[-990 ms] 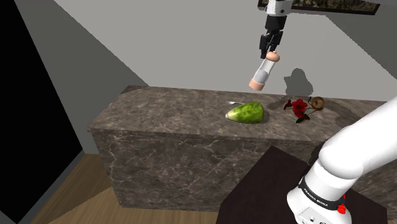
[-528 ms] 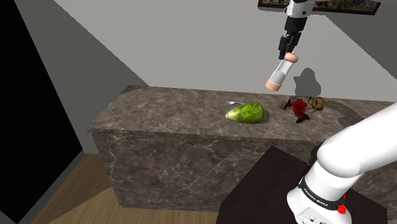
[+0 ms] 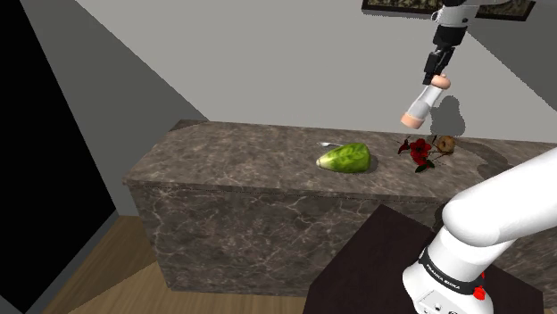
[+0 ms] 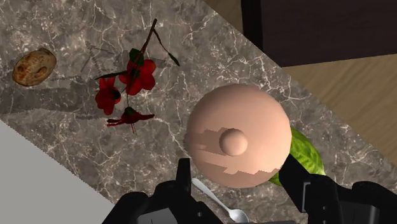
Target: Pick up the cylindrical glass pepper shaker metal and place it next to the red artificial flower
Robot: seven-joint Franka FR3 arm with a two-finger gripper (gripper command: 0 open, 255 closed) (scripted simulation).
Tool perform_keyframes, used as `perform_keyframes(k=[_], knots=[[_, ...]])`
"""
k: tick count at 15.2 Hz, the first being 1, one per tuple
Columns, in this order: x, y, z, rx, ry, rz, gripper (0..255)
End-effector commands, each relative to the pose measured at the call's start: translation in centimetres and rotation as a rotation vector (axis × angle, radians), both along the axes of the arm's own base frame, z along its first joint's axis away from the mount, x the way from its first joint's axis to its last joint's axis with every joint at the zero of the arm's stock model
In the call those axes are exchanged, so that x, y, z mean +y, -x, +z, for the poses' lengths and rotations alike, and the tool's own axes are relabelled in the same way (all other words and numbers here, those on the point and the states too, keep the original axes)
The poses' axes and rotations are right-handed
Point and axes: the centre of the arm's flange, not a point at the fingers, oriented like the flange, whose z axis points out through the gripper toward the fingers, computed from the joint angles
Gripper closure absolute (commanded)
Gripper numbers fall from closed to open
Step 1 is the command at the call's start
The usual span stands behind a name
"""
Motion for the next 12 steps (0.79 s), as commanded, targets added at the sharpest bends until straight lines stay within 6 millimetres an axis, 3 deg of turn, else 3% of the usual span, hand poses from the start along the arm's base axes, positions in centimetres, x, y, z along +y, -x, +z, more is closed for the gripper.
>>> perform_keyframes(k=[1, 12], knots=[[-1.0, 1.0, -0.6, 0.000, 0.000, 0.002, 255], [-1.0, 1.0, -6.4, 0.000, 0.000, 0.002, 255]])
